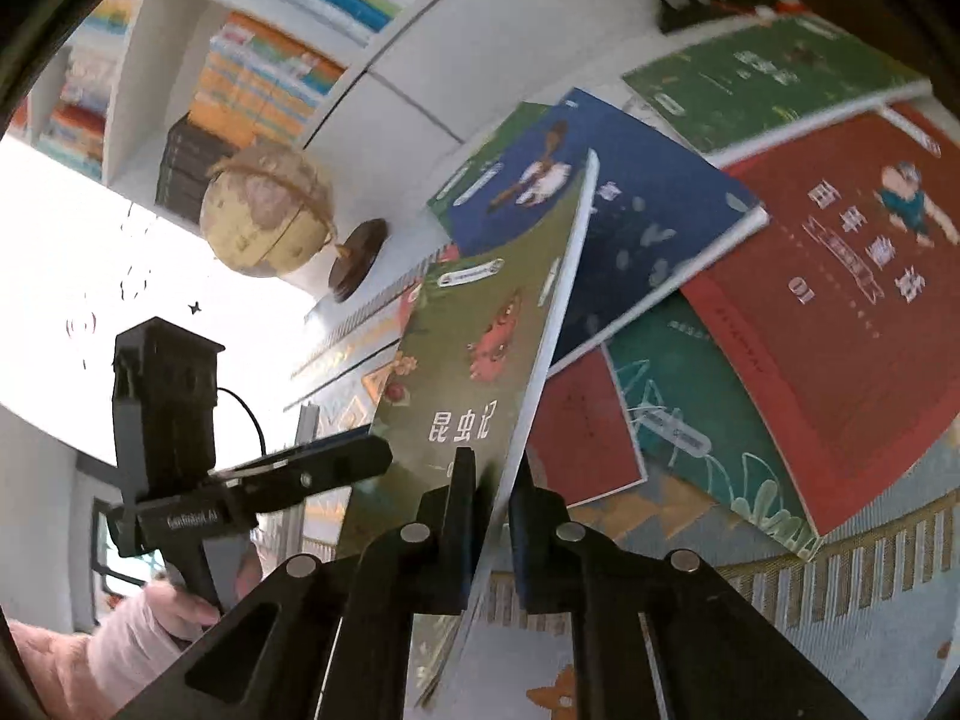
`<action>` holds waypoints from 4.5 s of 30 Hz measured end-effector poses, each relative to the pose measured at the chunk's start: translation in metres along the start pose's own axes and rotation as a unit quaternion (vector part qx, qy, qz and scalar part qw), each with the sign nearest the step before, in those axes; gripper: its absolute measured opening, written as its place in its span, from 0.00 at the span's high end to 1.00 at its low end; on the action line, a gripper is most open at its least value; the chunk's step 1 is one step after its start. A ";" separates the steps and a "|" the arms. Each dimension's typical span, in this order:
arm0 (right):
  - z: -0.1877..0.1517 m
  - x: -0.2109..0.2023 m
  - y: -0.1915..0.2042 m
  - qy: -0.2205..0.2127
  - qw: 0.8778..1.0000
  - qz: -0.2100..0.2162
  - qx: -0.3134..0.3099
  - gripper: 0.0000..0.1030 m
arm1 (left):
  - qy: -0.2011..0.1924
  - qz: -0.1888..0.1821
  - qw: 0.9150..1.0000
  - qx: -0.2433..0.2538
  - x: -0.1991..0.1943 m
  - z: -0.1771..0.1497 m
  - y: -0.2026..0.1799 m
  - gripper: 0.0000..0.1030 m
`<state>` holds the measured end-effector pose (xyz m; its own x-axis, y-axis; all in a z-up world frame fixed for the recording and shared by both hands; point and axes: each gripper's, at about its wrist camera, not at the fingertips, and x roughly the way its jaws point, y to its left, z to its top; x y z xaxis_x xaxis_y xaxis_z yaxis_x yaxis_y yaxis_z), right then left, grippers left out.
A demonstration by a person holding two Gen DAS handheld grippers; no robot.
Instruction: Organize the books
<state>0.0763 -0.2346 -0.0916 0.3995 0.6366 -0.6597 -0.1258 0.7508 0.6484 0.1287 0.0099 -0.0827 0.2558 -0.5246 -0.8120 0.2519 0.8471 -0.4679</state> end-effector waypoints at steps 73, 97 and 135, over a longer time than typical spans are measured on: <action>-0.099 0.247 0.291 0.106 0.988 -0.008 -0.114 0.88 | -0.055 0.085 0.986 -0.132 -0.196 -0.125 0.286 0.29; -0.088 0.228 0.250 0.148 0.985 -0.079 -0.037 0.65 | -0.040 0.150 0.976 -0.151 -0.191 -0.124 0.286 0.26; 0.115 0.002 -0.067 -0.024 0.987 -0.159 0.019 0.44 | -0.011 -0.005 0.991 -0.134 0.055 0.074 0.035 0.26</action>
<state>0.1898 -0.3036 -0.0926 0.4563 0.3607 -0.8134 0.0468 0.9031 0.4268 0.2208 0.0043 -0.1183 0.2754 -0.5321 -0.8007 -0.0009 0.8327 -0.5537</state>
